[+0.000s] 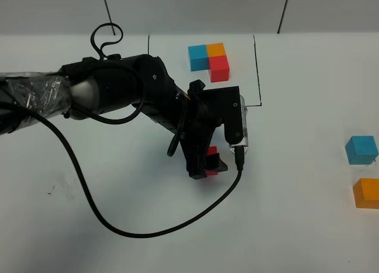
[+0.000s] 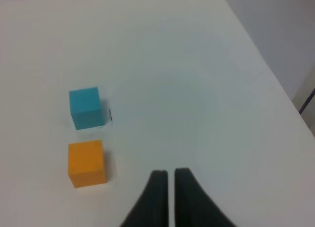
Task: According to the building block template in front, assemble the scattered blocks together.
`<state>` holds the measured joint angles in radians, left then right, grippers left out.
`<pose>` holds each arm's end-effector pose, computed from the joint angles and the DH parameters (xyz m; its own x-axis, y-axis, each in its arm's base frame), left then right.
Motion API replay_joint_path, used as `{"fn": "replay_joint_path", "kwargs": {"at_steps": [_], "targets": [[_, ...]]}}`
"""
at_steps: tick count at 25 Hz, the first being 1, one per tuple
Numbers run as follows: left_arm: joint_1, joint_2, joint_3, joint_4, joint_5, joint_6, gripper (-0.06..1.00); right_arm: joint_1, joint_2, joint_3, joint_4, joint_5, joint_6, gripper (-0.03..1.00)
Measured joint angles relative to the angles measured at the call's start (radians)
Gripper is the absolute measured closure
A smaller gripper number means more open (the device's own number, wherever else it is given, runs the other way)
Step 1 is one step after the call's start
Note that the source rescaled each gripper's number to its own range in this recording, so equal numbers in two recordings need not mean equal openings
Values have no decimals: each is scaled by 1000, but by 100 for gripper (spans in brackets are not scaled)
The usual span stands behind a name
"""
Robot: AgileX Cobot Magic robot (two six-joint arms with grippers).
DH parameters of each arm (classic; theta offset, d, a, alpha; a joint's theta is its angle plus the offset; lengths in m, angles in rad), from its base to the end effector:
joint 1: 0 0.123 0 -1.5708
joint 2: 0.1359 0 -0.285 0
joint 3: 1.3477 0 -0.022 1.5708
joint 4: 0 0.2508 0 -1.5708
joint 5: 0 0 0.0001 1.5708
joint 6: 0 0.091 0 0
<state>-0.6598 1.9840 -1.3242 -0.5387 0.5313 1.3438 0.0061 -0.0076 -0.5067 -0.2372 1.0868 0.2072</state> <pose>0.3141 -0.2736 0.1729 0.0906 0.8622 -0.4983 0.9697 0.0377 0.2415 -0.0090 -0.0190 0.2788 -0.4369 0.0903 -0.8950 0.2217 0.9751 -0.0098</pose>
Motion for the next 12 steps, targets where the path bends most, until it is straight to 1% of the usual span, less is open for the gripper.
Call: {"fn": "replay_joint_path", "kwargs": {"at_steps": [2,4,6,8,9,10,12], "targets": [[0,-20,0,6,12,1,12,0,0,0,0,0,0,97],[0,-47,0,22,25,1,27,0,0,0,0,0,0,97],[0,-70,0,26,44,1,47,0,0,0,0,0,0,97],[0,-90,0,26,63,1,74,0,0,0,0,0,0,97],[0,-96,0,27,69,1,82,0,0,0,0,0,0,97],[0,-101,0,27,76,1,88,0,0,0,0,0,0,97],[0,-106,0,27,86,-4,94,0,0,0,0,0,0,97]]}}
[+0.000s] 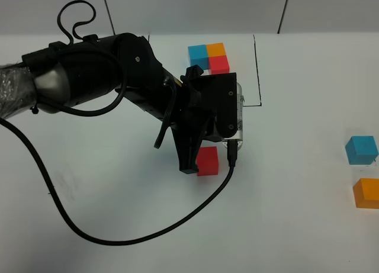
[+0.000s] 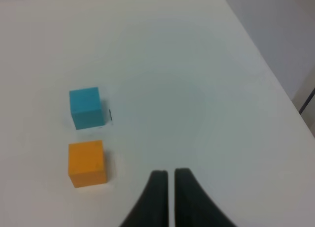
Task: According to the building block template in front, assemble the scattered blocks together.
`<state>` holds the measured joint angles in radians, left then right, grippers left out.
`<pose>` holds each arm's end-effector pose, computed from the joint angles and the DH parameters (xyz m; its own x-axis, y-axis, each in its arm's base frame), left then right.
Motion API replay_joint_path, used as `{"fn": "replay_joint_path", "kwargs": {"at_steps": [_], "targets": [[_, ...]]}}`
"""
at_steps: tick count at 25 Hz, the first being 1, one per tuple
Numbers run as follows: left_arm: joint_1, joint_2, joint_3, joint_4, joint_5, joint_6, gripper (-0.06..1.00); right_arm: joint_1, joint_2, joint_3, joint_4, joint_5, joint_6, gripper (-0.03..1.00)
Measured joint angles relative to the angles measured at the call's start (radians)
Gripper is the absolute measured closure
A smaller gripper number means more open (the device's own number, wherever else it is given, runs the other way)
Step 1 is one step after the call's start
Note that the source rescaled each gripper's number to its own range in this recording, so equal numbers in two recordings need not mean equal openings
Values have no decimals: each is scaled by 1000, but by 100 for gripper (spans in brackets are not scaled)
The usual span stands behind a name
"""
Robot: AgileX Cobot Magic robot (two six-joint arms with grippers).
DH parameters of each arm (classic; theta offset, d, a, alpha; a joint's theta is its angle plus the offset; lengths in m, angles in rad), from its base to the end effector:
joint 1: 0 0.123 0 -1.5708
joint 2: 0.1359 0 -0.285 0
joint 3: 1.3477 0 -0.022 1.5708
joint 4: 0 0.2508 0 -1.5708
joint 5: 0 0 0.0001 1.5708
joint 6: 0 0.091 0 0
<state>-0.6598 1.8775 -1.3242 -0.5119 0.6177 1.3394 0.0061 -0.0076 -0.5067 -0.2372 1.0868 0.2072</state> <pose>0.3014 -0.2666 0.2131 0.1431 0.8471 -0.5118 0.9644 -0.0032 0.2643 -0.0090 -0.0190 0.2788 -0.4369 0.0903 -0.8950 0.2217 0.9751 -0.0098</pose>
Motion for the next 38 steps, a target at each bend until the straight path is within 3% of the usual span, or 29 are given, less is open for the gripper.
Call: {"fn": "replay_joint_path", "kwargs": {"at_steps": [2,4,7,10,13,18,27,38], "targets": [[0,-1,0,0,8,-46,94,0,0,0,0,0,0,97],[0,-1,0,0,11,-161,94,0,0,0,0,0,0,97],[0,-1,0,10,-8,-473,94,0,0,0,0,0,0,97],[0,-1,0,95,-37,-843,94,0,0,0,0,0,0,97],[0,-1,0,207,-52,-1059,94,0,0,0,0,0,0,97],[19,-3,0,275,-38,-1133,94,0,0,0,0,0,0,97],[180,-118,14,331,92,-1159,94,0,0,0,0,0,0,97],[455,-465,417,339,43,-1172,94,0,0,0,0,0,0,97]]}}
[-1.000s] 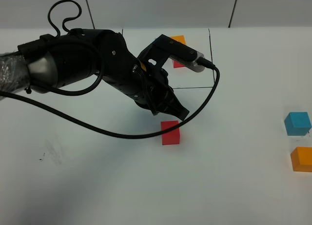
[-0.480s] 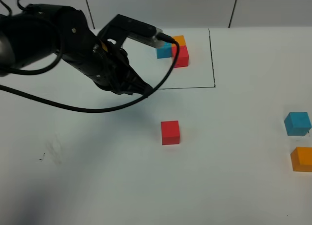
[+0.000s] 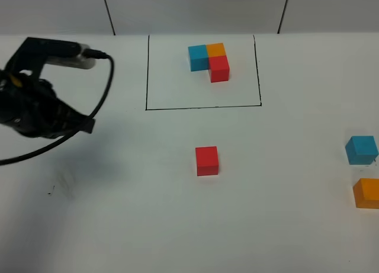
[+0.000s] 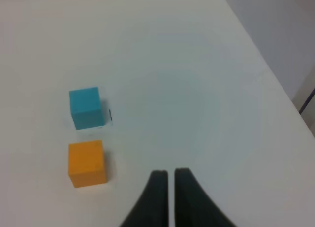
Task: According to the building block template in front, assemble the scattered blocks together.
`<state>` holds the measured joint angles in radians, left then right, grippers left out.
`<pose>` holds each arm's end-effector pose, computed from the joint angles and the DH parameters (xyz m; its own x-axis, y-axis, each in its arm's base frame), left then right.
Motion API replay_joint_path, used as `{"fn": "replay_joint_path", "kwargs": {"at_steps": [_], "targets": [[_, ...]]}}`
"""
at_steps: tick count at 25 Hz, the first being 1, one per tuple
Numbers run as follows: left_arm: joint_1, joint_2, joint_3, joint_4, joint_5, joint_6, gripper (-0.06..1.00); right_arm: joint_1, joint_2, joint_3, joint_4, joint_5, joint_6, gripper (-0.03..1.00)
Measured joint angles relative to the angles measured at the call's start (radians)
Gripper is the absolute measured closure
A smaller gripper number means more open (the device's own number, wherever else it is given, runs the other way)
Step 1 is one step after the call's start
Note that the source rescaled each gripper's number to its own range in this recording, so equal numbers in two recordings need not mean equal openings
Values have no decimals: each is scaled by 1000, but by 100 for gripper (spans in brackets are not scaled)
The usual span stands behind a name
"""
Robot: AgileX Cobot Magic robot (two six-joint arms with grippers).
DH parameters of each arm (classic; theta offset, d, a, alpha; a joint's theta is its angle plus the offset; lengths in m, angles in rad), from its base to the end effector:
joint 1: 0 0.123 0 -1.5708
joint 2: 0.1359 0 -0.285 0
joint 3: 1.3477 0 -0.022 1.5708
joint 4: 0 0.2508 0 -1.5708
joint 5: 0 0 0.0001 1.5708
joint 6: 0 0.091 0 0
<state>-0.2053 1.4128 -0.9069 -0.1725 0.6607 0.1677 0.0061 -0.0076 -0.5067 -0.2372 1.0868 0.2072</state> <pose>0.2672 -0.0655 0.2465 -0.8516 0.2088 -0.4809 0.2786 0.9573 -0.0777 -0.0090 -0.0190 0.2788 -0.4369 0.0903 -0.8950 0.2217 0.9751 -0.0098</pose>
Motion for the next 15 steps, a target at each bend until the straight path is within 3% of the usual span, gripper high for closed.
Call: {"fn": "replay_joint_path", "kwargs": {"at_steps": [7,15], "targets": [[181,-328,231,-1,25,-22,94,0,0,0,0,0,0,97],[351,-684,326,44,274,-44,94,0,0,0,0,0,0,97]]}}
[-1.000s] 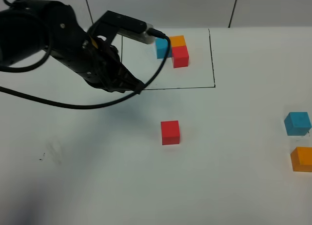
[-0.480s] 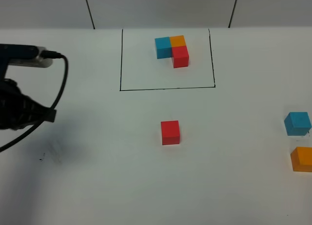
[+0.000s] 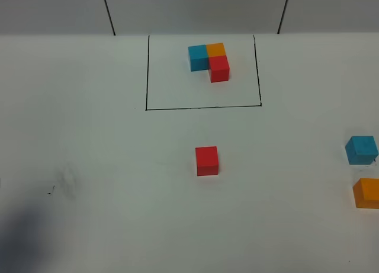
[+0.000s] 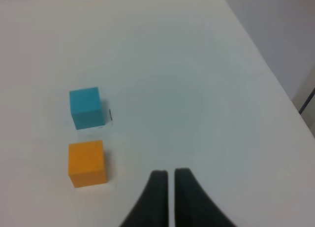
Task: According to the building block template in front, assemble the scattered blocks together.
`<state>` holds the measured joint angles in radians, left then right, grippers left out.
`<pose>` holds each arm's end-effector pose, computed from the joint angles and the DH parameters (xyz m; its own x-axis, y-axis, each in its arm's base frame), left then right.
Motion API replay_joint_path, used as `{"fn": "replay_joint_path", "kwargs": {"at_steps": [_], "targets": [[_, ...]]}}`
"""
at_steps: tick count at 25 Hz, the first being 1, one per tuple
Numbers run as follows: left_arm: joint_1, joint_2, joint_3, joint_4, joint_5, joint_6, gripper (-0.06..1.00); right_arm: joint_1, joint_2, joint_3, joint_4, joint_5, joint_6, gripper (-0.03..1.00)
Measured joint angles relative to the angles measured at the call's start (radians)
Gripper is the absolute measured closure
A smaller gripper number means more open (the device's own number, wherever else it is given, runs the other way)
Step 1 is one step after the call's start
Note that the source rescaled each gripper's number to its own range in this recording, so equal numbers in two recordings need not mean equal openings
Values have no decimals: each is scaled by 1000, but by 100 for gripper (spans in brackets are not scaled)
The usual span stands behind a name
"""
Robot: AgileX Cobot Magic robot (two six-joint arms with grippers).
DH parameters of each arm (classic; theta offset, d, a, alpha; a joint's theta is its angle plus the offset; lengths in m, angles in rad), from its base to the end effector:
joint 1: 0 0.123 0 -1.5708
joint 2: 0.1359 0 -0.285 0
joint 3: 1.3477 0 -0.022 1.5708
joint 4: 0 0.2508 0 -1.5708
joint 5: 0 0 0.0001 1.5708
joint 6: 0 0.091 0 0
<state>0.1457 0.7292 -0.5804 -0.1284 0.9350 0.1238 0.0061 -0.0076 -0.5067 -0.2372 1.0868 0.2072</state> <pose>0.1163 0.0076 0.2706 -0.8319 -0.0746 -0.5499 -0.0494 0.9970 -0.0604 -0.0090 -0.0190 0.2788 -0.4369 0.0903 -0.8950 0.2217 0.9751 -0.0098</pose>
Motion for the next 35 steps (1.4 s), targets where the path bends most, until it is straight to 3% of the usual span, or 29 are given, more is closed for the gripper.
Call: {"fn": "replay_joint_path", "kwargs": {"at_steps": [10,18,35], "targets": [[132,-345,26,27,249,-2,94,0,0,0,0,0,0,97],[154,-484,27,27,259,0,94,0,0,0,0,0,0,97],[154,-491,27,24,256,14,94,0,0,0,0,0,0,97]]}}
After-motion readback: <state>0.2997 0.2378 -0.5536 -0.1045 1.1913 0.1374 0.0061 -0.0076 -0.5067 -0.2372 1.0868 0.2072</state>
